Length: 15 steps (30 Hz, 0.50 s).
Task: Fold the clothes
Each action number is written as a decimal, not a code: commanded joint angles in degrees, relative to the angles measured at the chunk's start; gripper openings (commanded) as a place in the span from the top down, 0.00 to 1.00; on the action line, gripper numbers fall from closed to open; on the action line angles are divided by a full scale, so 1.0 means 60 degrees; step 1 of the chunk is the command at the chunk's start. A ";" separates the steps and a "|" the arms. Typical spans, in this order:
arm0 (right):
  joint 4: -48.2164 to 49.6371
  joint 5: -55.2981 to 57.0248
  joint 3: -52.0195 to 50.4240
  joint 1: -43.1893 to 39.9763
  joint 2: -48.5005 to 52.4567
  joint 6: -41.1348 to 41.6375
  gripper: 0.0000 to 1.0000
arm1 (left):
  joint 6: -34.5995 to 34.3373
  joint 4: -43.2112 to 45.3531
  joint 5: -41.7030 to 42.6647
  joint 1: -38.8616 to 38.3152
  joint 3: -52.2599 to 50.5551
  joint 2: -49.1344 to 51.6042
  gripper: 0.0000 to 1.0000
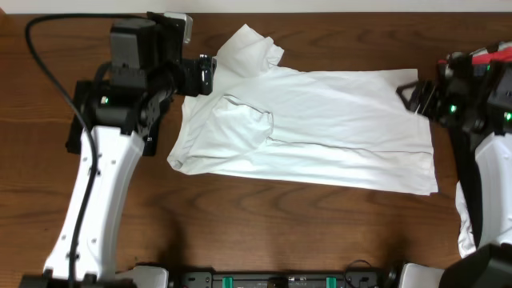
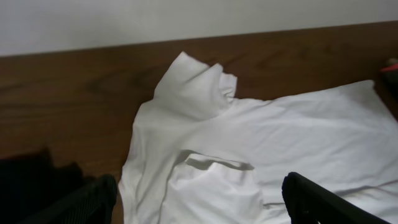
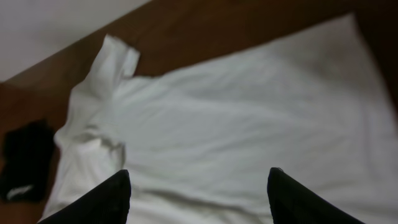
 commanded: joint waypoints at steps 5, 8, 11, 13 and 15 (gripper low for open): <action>0.0903 0.1559 0.1698 -0.0171 0.2273 0.0113 0.30 | -0.0295 -0.0521 0.0452 0.0153 0.0255 0.1399 0.13; 0.1202 0.1555 0.2506 -0.0240 0.3457 0.0117 0.31 | -0.0328 -0.0892 0.0769 0.0153 0.0255 0.1577 0.13; 0.1202 0.1552 0.3530 -0.0237 0.4714 0.0117 0.31 | -0.0328 -0.1253 0.0776 0.0146 0.0255 0.1545 0.13; 0.1137 0.1559 0.4211 -0.0244 0.5519 0.0117 0.30 | -0.0335 -0.1494 0.0776 0.0142 0.0255 0.1537 0.13; 0.1031 0.1555 0.4779 -0.0295 0.6215 0.0117 0.30 | -0.0331 -0.1745 0.0776 0.0142 0.0255 0.1537 0.13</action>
